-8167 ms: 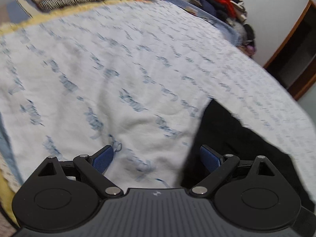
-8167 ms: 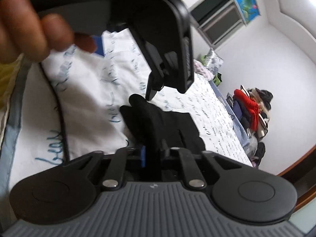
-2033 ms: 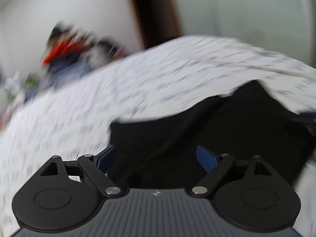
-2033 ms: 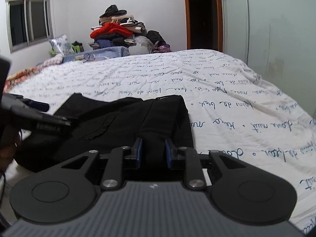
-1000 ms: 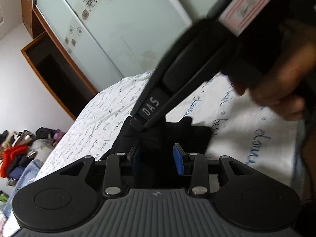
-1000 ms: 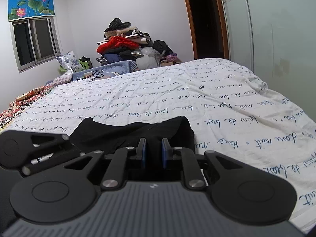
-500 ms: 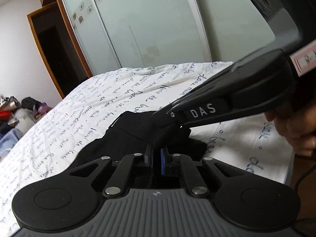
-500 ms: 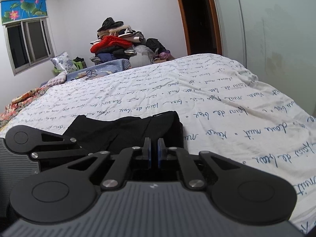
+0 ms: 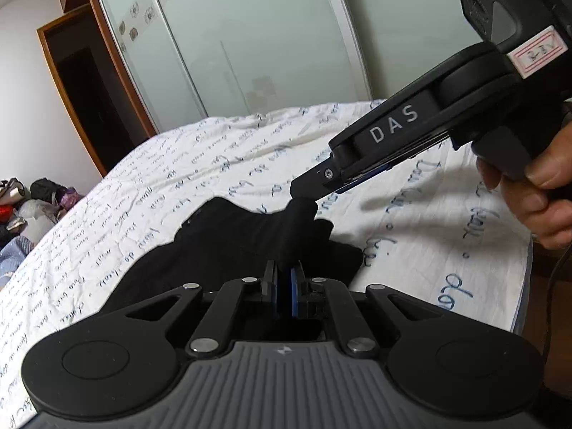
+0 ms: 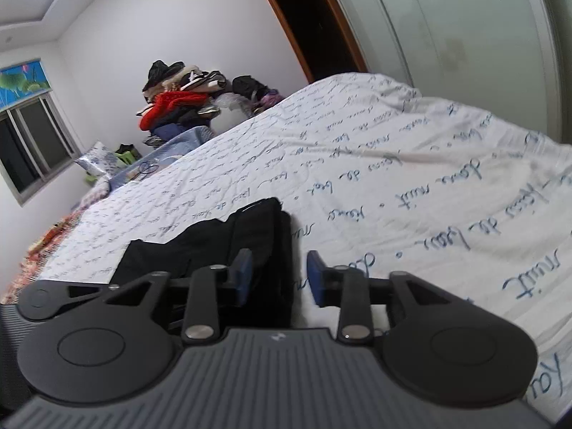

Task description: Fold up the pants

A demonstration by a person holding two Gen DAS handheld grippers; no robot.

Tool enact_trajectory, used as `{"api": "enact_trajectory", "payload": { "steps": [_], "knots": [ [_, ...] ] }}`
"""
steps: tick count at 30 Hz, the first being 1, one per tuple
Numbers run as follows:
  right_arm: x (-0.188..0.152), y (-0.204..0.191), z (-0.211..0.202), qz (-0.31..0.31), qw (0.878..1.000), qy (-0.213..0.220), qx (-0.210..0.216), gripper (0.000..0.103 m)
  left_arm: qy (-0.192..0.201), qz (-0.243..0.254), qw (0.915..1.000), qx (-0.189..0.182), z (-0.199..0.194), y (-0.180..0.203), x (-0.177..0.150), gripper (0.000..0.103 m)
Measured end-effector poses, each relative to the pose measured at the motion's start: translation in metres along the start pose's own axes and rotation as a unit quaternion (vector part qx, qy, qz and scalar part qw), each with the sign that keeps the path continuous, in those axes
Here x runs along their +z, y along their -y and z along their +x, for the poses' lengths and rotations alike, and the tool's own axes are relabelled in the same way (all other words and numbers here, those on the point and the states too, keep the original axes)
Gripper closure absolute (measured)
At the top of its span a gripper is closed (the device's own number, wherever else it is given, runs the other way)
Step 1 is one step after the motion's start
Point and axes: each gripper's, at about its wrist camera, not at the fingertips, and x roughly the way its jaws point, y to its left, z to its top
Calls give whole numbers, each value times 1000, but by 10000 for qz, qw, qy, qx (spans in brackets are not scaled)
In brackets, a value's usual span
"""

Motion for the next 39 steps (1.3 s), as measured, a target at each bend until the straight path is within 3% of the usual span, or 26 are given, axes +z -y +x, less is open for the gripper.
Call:
{"api": "enact_trajectory", "payload": {
  "steps": [3,6,8,10,13,16,20,23,28,30,33,34,39],
  "knots": [
    [-4,-1,5,-50,9998,-169,-55,66,-11,183,9998,94,1,4,-1,97],
    [-6,9,6,381,9990,-190,134,65,4,373,9992,157,1,8,0,96],
    [-8,23,0,994,9947,12,269,42,-6,396,9991,177,2,10,0,96],
    [-8,32,1,1370,9895,17,451,37,-9,422,9989,198,4,11,0,96],
    [-10,25,11,1307,9887,-247,686,38,-1,482,9986,232,4,12,0,96],
    [-13,11,24,1051,9924,-445,466,39,5,457,9987,211,2,14,-1,96],
    [-15,-3,31,599,9970,-443,209,85,-31,373,9992,147,3,11,-2,96],
    [-13,-14,26,109,9992,-381,62,92,-33,296,9995,53,0,9,1,96],
    [-14,-18,10,-104,9995,-305,-70,92,-108,334,9993,-132,1,10,2,96],
    [-17,-14,15,-113,9987,-466,-170,90,-163,427,9989,-66,6,14,-1,94],
    [-18,-7,20,-40,9978,-582,-308,73,-47,555,9984,24,-4,15,0,92],
    [-14,-7,16,-51,9985,-458,-290,66,-44,519,9986,-54,-9,12,0,89],
    [21,-36,17,-1048,9937,15,-400,66,-124,-184,9960,-861,-36,-20,4,85]
  ]
}}
